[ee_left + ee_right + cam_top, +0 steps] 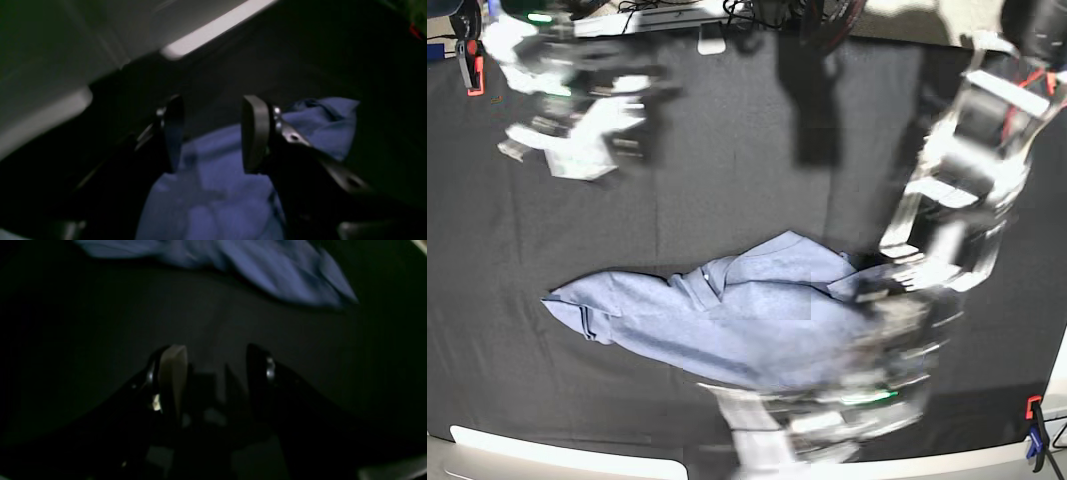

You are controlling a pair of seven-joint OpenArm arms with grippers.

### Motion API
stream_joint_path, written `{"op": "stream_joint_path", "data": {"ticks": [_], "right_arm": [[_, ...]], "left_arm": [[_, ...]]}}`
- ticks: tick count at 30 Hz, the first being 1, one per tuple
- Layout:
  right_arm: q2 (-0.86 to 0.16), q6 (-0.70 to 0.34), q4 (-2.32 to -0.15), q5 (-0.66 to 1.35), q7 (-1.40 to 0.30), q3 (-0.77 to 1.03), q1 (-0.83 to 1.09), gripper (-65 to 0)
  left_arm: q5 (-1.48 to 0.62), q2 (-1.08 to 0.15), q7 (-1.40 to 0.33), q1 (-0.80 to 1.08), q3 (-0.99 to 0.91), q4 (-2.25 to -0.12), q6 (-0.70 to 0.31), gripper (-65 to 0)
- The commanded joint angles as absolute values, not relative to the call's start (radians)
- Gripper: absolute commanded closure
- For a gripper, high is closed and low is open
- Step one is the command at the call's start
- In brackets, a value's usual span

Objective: Layout the t-shirt on the table in an organized manner, then fold the t-shirt properly
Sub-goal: 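Lay the t-shirt down and release it from the left gripper, then lower the right gripper and grasp the t-shirt's shoulder edge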

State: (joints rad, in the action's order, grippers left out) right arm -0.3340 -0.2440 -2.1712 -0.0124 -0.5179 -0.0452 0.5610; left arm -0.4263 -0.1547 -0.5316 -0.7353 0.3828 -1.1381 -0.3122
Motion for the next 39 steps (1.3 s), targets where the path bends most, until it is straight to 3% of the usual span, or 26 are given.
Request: {"op": "stream_joint_path", "data": {"ticks": [1, 7, 17, 28, 36, 39], "right_arm": [[-0.341, -0.243, -2.183, -0.039, -0.495, -0.073, 0.541, -28.6], [-0.341, -0.244, -2.103, -0.173, -0.498, -0.234, 0.409, -28.6], [-0.304, -0.255, -1.708, -0.290, -0.480, -0.550, 0.045, -28.6], [-0.130, -0.255, -1.382, -0.338, -0.533, -0.806, -0.240, -28.6], [-0.069, -0.253, -1.254, -0.389, -0.579, -0.840, -0.337, -28.5], [-0.069, -0.253, -1.253, -0.383, -0.597, -0.839, -0.349, -22.9]], "left_arm": [[-0.447, -0.175, -0.509, -0.751, 0.347, -1.166, -0.335, -25.1], [-0.446, -0.336, -0.509, -0.595, 0.184, -1.258, -0.360, -25.1], [-0.467, -0.529, -0.529, -0.321, -0.079, -1.377, -0.360, -25.1], [-0.488, -0.569, -0.503, -0.118, -0.329, -1.422, -0.360, -25.1], [-0.503, -0.569, -0.501, -0.097, -0.387, -1.422, -0.360, -25.1], [-0.502, -0.569, -0.501, -0.097, -0.387, -1.422, -0.360, -25.1]]}}
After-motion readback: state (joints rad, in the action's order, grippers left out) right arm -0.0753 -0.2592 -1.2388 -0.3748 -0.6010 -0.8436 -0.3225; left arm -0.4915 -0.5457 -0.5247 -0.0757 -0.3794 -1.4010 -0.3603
